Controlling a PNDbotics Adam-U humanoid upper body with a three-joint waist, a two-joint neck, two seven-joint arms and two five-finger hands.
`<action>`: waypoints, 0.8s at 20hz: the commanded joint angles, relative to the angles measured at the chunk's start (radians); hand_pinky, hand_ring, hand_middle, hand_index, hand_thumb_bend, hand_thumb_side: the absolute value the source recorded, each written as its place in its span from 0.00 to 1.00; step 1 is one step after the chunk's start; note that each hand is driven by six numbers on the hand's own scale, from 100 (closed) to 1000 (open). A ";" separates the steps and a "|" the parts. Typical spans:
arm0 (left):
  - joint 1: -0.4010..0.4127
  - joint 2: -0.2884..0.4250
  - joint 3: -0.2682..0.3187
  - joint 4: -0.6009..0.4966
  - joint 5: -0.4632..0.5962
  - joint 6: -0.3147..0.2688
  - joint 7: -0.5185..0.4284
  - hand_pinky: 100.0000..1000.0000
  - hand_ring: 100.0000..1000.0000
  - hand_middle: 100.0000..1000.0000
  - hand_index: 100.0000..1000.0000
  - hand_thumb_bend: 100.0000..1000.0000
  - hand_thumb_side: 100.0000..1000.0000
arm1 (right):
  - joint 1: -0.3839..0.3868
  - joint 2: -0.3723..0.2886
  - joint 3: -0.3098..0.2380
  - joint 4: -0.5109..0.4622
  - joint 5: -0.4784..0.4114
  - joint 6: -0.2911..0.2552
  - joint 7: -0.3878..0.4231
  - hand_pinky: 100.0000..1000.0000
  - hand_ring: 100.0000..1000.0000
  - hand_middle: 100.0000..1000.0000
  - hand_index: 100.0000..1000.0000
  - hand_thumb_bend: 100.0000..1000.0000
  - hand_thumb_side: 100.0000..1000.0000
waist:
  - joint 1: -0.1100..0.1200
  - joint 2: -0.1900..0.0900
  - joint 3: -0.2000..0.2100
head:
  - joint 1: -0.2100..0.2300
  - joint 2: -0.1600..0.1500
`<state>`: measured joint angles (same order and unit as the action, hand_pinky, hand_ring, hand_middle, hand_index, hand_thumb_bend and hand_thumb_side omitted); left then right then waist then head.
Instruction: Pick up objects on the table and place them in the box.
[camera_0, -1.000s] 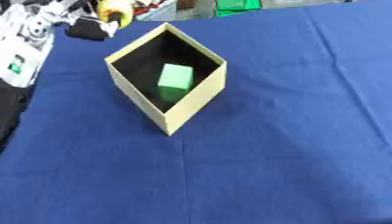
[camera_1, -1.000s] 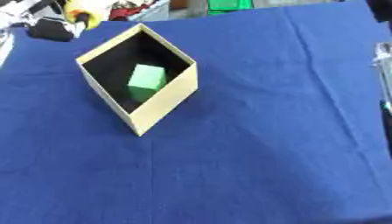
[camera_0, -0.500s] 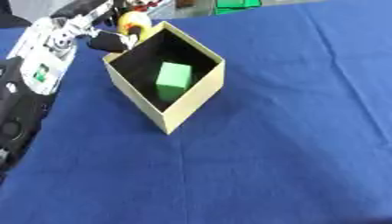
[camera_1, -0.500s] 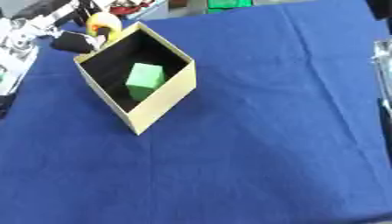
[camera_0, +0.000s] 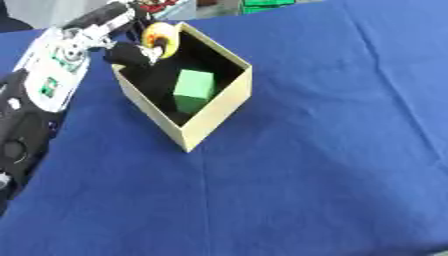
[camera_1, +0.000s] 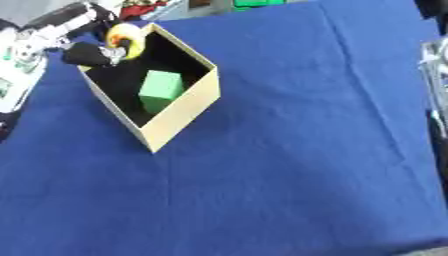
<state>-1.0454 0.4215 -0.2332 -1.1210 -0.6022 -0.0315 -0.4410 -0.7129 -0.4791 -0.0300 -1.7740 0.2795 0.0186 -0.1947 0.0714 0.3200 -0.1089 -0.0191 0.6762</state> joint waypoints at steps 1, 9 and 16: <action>-0.012 0.016 0.003 -0.008 0.005 -0.019 -0.033 0.70 0.67 0.65 0.76 0.26 0.52 | -0.018 -0.010 -0.004 -0.023 0.007 0.003 -0.001 0.79 0.55 0.54 0.78 0.00 0.77 | -0.004 -0.020 -0.001 | -0.002 0.002; -0.010 0.024 0.015 -0.015 -0.074 -0.030 -0.016 0.76 0.78 0.77 0.87 0.61 0.65 | -0.019 -0.009 -0.004 -0.023 0.007 0.003 -0.001 0.79 0.55 0.54 0.78 0.00 0.77 | -0.006 -0.020 -0.002 | -0.002 0.002; -0.006 0.030 0.045 -0.062 -0.077 -0.004 0.038 0.74 0.76 0.74 0.85 0.44 0.65 | -0.018 -0.009 -0.005 -0.020 0.007 0.003 -0.002 0.79 0.55 0.54 0.78 0.00 0.77 | -0.010 -0.022 0.001 | -0.001 0.005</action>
<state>-1.0371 0.4226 -0.2056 -1.1552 -0.6857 -0.0406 -0.4167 -0.7133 -0.4722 -0.0300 -1.7743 0.2799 0.0189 -0.1947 0.0679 0.3200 -0.1093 -0.0199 0.6766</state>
